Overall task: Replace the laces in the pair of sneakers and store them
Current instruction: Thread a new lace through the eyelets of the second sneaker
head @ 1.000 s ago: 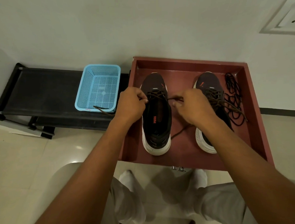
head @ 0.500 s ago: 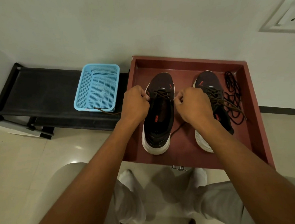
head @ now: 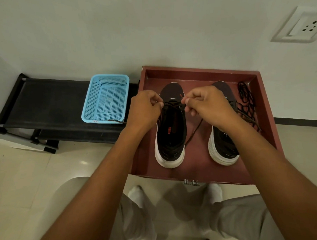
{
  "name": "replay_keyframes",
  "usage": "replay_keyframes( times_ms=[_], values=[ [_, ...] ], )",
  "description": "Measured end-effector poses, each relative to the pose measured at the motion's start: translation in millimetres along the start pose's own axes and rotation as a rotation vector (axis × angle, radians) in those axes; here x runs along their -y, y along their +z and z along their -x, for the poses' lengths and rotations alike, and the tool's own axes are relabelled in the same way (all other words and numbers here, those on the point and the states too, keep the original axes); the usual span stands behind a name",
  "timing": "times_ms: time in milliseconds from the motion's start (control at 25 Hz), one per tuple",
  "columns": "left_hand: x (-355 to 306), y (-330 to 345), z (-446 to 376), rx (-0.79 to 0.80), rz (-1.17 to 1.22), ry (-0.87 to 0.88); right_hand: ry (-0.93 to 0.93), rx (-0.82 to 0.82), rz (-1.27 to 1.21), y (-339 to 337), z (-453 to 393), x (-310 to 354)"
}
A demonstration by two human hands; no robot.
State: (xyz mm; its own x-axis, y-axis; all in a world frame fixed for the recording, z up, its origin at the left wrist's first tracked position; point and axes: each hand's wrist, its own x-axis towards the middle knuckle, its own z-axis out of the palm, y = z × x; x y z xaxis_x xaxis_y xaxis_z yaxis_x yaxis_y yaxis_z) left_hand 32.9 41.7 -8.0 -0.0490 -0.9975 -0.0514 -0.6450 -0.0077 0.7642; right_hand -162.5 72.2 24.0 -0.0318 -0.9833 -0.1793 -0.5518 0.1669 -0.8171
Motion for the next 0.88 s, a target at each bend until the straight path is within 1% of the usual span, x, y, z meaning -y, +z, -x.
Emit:
replay_keyframes(
  times_ms=[120,160,240,320,400,520,560,600,680,720,840,880],
  values=[
    [-5,-4,2,0.018,0.053,0.037,0.135,0.121,-0.307,-7,7,17],
    [-7,-5,3,0.025,0.064,0.039,0.16,0.157,-0.36,-9,8,20],
    [-9,-7,5,0.034,0.083,0.04,0.121,0.194,-0.335,-12,10,21],
    [-13,-10,8,0.049,0.077,0.045,-0.002,0.141,-0.167,-11,10,20],
    [-16,-11,13,0.045,0.017,0.065,-0.085,0.037,-0.006,-10,9,16],
    [-23,-3,29,-0.048,-0.275,0.13,-0.118,-0.118,0.07,-8,7,15],
    [-25,2,34,-0.018,-0.287,0.148,-0.124,-0.156,0.083,-8,6,15],
    [-27,5,37,0.072,-0.213,0.125,-0.122,-0.183,0.087,-8,6,16],
    [-32,12,44,0.266,0.025,0.029,-0.101,-0.217,0.074,-8,4,17],
    [-32,16,47,0.305,0.084,0.028,-0.093,-0.233,0.075,-8,3,17],
    [-29,24,48,0.327,0.08,0.096,-0.048,-0.265,0.033,-10,-1,12],
    [-31,23,48,0.348,0.136,0.094,-0.032,-0.272,0.012,-11,-3,10]
  ],
)
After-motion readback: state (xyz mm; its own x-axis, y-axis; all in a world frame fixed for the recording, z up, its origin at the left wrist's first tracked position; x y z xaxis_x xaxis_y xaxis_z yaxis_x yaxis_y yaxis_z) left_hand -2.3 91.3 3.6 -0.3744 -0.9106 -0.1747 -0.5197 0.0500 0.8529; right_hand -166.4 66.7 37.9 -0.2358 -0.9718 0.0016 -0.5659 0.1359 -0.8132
